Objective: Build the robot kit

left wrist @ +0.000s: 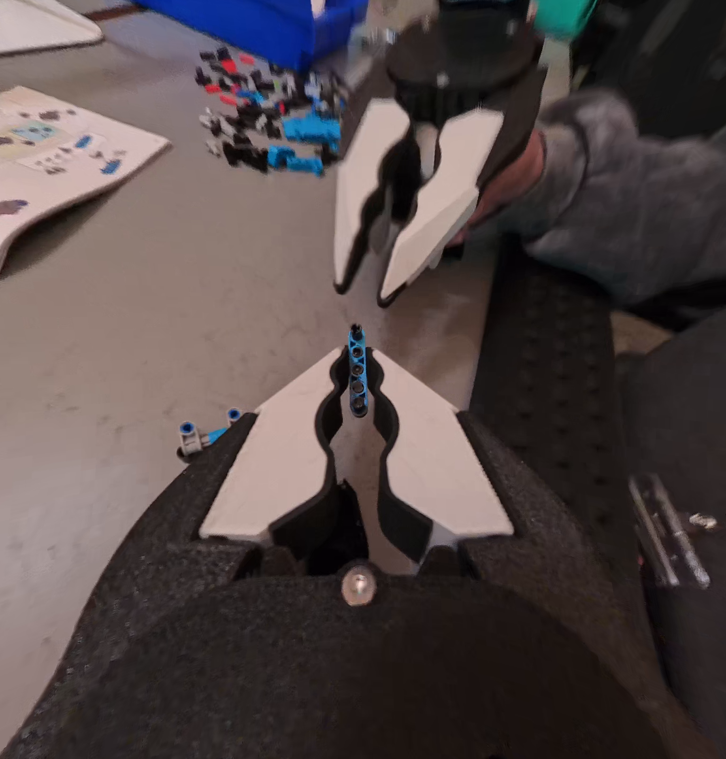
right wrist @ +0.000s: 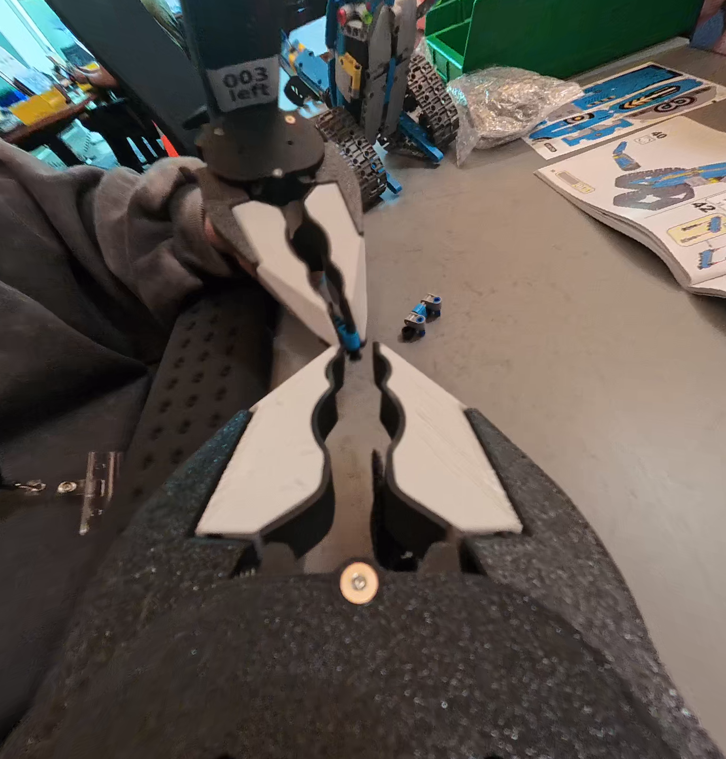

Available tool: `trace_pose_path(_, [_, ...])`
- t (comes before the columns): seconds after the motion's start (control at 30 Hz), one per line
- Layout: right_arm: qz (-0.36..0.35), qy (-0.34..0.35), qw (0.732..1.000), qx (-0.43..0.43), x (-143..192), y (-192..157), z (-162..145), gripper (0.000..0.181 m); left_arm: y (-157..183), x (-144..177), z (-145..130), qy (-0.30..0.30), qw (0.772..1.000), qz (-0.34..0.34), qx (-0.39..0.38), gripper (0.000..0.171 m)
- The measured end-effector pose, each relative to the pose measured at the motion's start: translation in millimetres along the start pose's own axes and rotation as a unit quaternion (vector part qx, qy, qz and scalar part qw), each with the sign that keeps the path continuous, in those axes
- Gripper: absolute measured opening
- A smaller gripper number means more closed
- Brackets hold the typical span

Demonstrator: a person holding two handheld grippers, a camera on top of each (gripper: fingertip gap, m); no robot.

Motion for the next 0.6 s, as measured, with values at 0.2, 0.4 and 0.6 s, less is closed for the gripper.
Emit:
trace_pose_path(0.2, [0.005, -0.072, 0.997, 0.037, -18, -7, -10, 0.015, 17, -21, -9, -0.088, 0.990, 0.032, -0.108, 0.007])
trace_pose_path(0.4, [0.004, -0.122, 0.991, 0.057, -25, -8, -18, 0.008, 16, -24, -11, -0.106, 0.988, 0.033, -0.110, 0.006])
trace_pose_path(0.6, [-0.046, -0.135, 0.988, 0.063, -22, 0, -19, 0.004, 7, 2, -3, -0.044, 0.992, 0.075, -0.092, 0.028])
Point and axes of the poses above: each gripper's, where its closed fingertips meet, x back along the fingers, z out of its top, y = z × x across the jaws, the point moved 10 cm from there along x, back along the fingers, and after that the axes turned 4 degrees about z, right-handed, at the moved point
